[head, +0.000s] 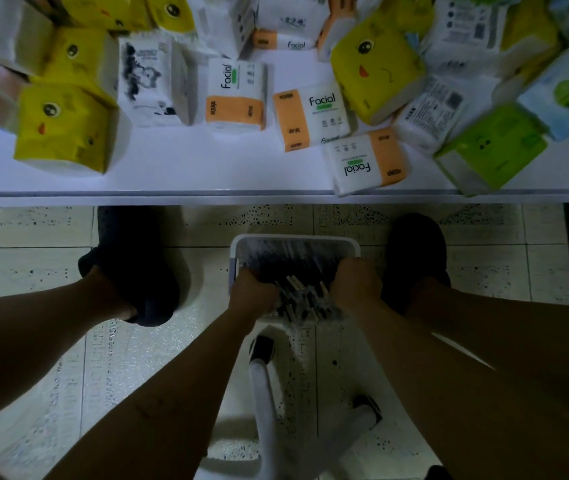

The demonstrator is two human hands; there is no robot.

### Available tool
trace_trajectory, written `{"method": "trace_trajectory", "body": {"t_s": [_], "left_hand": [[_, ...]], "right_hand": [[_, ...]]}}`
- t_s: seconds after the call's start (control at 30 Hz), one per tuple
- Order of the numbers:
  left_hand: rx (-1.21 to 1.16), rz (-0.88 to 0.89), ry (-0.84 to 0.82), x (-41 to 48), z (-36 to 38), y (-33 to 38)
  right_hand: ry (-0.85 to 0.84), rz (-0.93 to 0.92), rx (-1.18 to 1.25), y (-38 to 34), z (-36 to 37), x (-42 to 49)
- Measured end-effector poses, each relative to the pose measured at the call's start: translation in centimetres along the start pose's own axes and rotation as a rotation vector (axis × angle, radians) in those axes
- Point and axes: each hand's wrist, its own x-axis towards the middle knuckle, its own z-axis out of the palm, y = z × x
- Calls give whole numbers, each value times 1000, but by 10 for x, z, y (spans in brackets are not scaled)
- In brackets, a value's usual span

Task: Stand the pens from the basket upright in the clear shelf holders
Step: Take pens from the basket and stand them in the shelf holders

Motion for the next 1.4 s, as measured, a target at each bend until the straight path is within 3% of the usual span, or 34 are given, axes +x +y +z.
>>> {"method": "trace_trajectory", "body": {"t_s": [0.13,0.43,0.77,0.93,1.2,1.4], "left_hand": [[-57,-37,-152,-7,6,11],[-1,-34,-167,-11,23,16],[44,68,-224,-17,15,25],[192,241,-195,-44,-4,48],[119,547,81,-127,-62,95],[28,854,227,-207,-92,139]], "right_hand": [[21,-30,-37,-1,3,3],[-113,-21,30,2,3,10],[-120,99,523,10,2,7],[-147,-127,637,8,-27,-27],[131,-353,908,-25,-107,-99],[339,-590,980,-48,-184,-173]]}}
